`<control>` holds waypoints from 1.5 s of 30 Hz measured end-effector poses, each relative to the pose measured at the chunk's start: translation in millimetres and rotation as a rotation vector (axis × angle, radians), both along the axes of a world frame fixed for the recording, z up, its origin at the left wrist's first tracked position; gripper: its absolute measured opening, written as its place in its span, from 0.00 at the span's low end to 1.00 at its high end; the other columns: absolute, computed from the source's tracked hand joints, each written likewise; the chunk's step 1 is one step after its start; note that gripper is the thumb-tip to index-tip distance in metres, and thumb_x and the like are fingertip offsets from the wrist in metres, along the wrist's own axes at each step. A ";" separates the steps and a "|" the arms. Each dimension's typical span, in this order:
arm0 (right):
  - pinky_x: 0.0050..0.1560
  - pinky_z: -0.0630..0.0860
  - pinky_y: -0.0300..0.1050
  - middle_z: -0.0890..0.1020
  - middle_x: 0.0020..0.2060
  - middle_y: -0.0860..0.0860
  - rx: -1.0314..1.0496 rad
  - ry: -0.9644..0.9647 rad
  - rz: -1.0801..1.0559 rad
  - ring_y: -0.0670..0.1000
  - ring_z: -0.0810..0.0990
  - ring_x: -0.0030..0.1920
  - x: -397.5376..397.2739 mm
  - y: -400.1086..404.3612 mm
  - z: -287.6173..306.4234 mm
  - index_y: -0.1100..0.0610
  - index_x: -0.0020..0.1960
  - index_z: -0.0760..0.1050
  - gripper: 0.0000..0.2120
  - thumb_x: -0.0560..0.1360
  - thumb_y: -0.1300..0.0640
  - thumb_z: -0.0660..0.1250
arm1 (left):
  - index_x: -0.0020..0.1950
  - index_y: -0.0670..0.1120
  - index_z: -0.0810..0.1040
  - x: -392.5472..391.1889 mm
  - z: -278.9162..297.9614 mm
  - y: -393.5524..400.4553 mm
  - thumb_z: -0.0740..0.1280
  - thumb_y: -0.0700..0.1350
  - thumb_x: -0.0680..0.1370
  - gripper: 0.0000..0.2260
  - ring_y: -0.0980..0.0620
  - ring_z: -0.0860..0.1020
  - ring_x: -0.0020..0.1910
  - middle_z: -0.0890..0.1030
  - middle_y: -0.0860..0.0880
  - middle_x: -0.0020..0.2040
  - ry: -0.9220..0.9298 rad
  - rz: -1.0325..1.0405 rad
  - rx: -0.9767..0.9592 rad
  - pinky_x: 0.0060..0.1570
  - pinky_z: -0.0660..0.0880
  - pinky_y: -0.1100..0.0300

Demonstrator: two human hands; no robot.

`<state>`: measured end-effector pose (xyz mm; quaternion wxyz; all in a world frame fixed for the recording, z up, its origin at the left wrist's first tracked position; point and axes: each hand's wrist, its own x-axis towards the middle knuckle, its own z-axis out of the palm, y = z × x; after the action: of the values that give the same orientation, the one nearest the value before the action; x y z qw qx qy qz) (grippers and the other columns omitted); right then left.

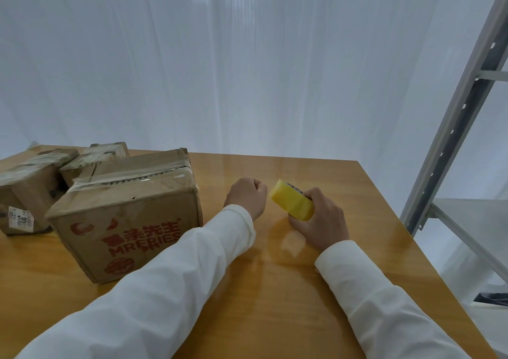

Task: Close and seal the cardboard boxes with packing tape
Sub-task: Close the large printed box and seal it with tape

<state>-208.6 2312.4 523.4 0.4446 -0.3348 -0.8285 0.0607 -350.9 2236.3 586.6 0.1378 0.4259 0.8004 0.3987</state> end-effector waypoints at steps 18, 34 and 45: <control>0.37 0.67 0.43 0.81 0.39 0.54 0.045 0.019 0.000 0.55 0.77 0.35 1.6 -2.5 1.8 0.60 0.48 0.74 0.20 0.63 0.54 0.79 | 0.40 0.53 0.73 4.7 -3.7 -3.7 0.62 0.49 0.75 0.05 0.49 0.77 0.45 0.77 0.55 0.39 0.041 0.014 -0.058 0.55 0.71 0.53; 0.31 0.62 0.34 0.72 0.34 0.44 0.018 0.079 0.065 0.48 0.70 0.30 3.0 -3.5 3.8 0.57 0.45 0.72 0.18 0.62 0.52 0.76 | 0.37 0.46 0.68 -0.4 6.4 -15.3 0.62 0.47 0.77 0.09 0.53 0.67 0.32 0.69 0.52 0.33 -0.089 -0.178 0.049 0.33 0.65 0.62; 0.32 0.63 0.40 0.76 0.33 0.48 0.032 -0.027 0.100 0.49 0.69 0.30 0.6 -5.4 2.9 0.58 0.46 0.72 0.18 0.63 0.51 0.75 | 0.42 0.45 0.70 -0.2 -6.2 -14.0 0.58 0.46 0.80 0.08 0.47 0.72 0.41 0.72 0.49 0.39 0.234 -0.082 -0.013 0.40 0.67 0.57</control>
<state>-207.9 2307.0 526.3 0.4352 -0.2864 -0.8511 0.0650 -351.1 2222.3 580.5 0.0626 0.5007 0.7957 0.3351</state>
